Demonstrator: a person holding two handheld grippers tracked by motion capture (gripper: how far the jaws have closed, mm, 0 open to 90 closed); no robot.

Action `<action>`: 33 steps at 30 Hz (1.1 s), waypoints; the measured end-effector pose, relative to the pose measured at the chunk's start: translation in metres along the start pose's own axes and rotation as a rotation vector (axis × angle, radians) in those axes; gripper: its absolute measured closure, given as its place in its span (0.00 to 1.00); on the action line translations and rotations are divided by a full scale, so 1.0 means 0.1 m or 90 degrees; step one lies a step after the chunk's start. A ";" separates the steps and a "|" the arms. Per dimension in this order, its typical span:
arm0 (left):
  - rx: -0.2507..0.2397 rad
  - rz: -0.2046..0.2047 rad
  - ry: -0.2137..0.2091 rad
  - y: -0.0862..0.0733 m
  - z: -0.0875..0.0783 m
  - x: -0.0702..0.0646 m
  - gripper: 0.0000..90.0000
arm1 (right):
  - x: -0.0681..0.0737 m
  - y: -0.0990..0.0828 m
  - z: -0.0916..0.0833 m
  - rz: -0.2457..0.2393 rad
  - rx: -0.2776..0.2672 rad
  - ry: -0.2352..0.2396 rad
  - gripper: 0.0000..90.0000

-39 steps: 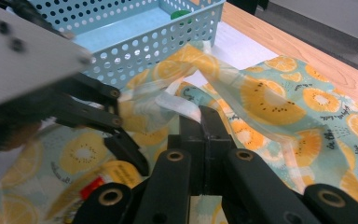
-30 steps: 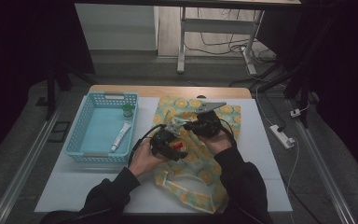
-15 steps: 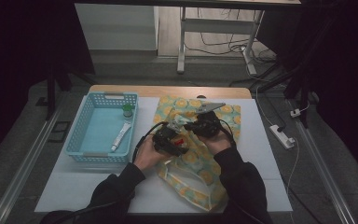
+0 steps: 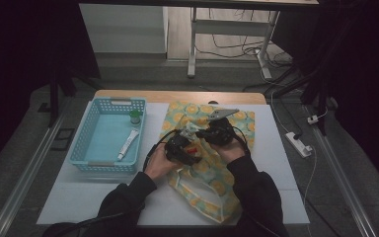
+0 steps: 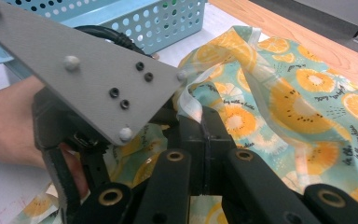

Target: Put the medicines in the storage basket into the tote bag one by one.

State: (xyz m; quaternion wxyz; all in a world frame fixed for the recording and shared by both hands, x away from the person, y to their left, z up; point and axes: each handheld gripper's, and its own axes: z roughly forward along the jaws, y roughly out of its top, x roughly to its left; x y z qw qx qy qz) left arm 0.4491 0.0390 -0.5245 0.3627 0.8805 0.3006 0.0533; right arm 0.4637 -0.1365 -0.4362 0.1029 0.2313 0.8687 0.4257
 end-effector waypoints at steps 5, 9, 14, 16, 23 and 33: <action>-0.002 -0.003 -0.004 0.03 -0.11 -0.05 0.17 | -0.01 0.00 -0.02 0.002 -0.005 0.000 1.00; -0.011 -0.002 -0.017 0.06 -0.23 -0.11 0.14 | -0.02 0.00 -0.03 0.004 -0.005 0.000 1.00; -0.017 -0.001 -0.023 0.09 -0.38 -0.17 0.12 | -0.01 0.00 -0.04 0.004 -0.008 0.002 1.00; -0.019 -0.005 -0.036 0.10 -0.45 -0.19 0.10 | -0.01 0.01 -0.05 0.002 -0.010 0.002 1.00; -0.029 -0.014 -0.059 0.10 -0.62 -0.22 0.04 | -0.01 0.02 -0.07 0.002 -0.014 0.004 1.00; -0.042 -0.020 -0.060 0.03 -0.89 -0.17 0.00 | -0.01 0.02 -0.08 0.002 -0.016 0.005 1.00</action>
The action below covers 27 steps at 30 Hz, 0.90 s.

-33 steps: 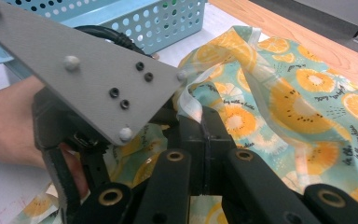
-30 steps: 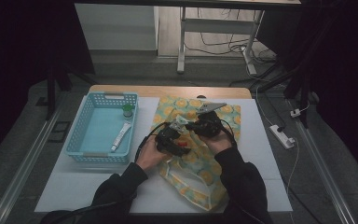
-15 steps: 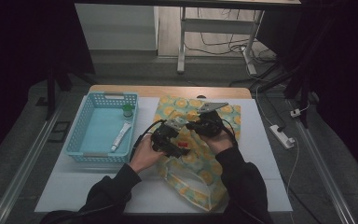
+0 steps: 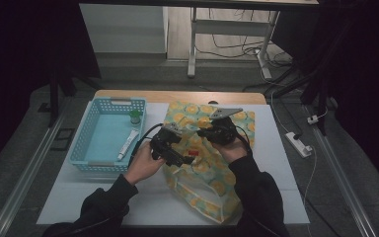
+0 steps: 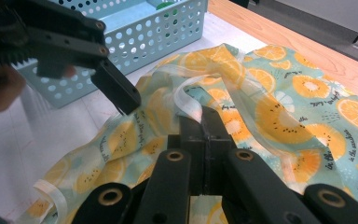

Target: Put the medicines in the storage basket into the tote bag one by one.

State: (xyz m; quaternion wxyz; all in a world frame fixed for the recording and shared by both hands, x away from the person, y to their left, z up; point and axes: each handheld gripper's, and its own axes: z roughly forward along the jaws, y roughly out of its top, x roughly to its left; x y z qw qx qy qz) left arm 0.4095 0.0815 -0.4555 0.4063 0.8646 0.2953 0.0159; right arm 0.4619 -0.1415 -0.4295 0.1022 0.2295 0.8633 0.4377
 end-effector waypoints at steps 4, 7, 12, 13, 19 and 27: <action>-0.008 -0.009 -0.001 -0.04 -0.10 0.04 0.00 | 0.00 0.00 0.00 -0.001 0.002 -0.001 1.00; -0.017 -0.022 -0.006 -0.09 -0.19 0.09 0.00 | 0.00 0.00 0.00 -0.001 0.001 -0.001 1.00; -0.029 -0.030 0.010 -0.16 -0.36 0.16 0.00 | 0.00 0.00 0.00 -0.001 0.001 -0.001 1.00; -0.026 -0.028 0.017 -0.17 -0.39 0.18 0.00 | 0.00 0.00 0.00 -0.001 0.002 -0.001 1.00; -0.027 -0.033 0.041 -0.24 -0.64 0.28 0.00 | 0.00 -0.01 0.01 0.001 0.004 -0.001 1.00; -0.023 -0.046 0.112 -0.38 -0.87 0.47 0.00 | 0.00 -0.01 0.02 0.000 0.007 -0.001 1.00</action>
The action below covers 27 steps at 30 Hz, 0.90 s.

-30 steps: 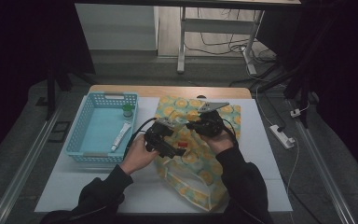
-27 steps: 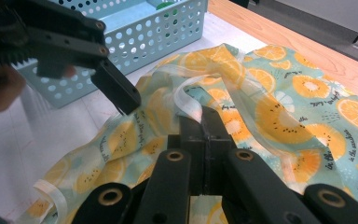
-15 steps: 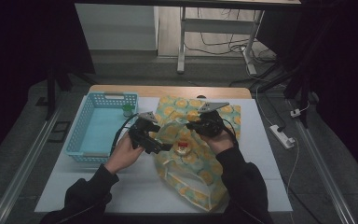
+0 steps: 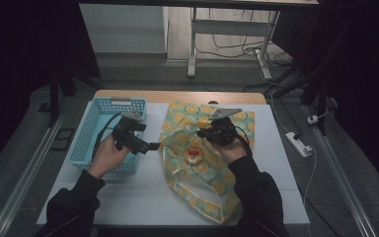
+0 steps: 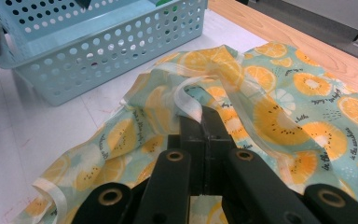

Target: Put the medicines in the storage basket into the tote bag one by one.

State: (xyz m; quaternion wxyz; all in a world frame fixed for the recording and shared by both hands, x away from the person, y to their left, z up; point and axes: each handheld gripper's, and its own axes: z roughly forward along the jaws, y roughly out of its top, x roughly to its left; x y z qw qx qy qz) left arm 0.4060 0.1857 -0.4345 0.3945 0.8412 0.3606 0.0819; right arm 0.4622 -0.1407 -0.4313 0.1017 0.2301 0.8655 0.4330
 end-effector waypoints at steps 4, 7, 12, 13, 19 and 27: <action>-0.008 -0.017 0.031 -0.07 -0.08 0.14 0.00 | 0.00 0.00 0.00 0.001 0.000 0.000 1.00; -0.008 -0.032 0.056 -0.12 -0.11 0.25 0.00 | 0.00 0.00 0.00 0.001 0.000 0.000 1.00; 0.012 -0.068 0.087 -0.22 -0.13 0.45 0.00 | 0.00 0.00 0.00 0.001 0.000 0.000 1.00; 0.018 -0.073 0.089 -0.24 -0.12 0.48 0.00 | 0.00 0.00 0.00 0.000 0.000 0.000 1.00; 0.052 -0.090 0.097 -0.34 -0.05 0.63 0.00 | 0.00 0.00 0.01 0.001 0.002 0.001 1.00; 0.101 -0.098 0.111 -0.41 0.06 0.81 0.00 | 0.00 0.00 0.00 0.000 0.000 0.000 1.00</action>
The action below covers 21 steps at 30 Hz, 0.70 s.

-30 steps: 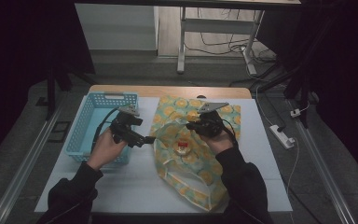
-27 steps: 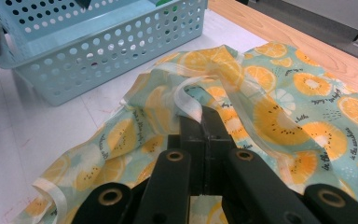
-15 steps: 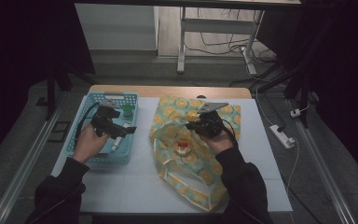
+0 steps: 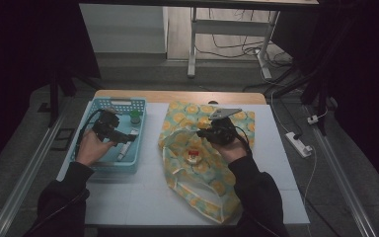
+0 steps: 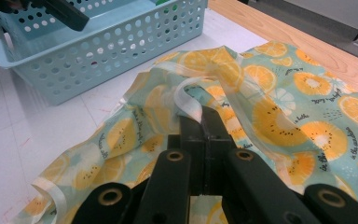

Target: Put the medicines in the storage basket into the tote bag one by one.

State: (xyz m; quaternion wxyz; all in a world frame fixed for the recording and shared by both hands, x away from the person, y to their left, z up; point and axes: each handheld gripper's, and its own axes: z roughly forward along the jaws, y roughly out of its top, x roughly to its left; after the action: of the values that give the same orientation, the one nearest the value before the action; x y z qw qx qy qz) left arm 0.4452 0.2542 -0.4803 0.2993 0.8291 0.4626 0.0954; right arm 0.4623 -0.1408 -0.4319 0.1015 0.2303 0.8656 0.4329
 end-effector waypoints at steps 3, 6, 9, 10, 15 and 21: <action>0.027 -0.001 0.001 -0.01 0.08 0.04 0.00 | 0.00 0.00 0.00 0.000 0.000 0.000 1.00; 0.053 0.002 0.003 -0.02 0.15 0.06 0.00 | 0.00 0.00 0.00 0.000 0.002 0.001 1.00; 0.076 -0.002 0.003 -0.03 0.21 0.08 0.00 | 0.00 0.00 0.00 0.000 0.001 0.000 1.00; 0.085 -0.004 0.001 -0.03 0.23 0.09 0.00 | 0.00 0.00 0.00 0.002 0.002 0.000 1.00; 0.119 -0.005 0.003 -0.04 0.32 0.10 0.00 | 0.00 0.00 0.00 0.000 0.002 0.001 1.00; 0.143 -0.004 0.033 -0.02 0.36 0.07 0.15 | 0.00 0.00 0.00 0.000 0.002 0.001 1.00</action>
State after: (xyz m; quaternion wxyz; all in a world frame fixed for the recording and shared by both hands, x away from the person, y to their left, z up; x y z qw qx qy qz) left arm 0.4631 0.2461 -0.5113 0.1925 0.8532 0.4806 0.0634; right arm 0.4622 -0.1408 -0.4324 0.1005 0.2300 0.8665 0.4314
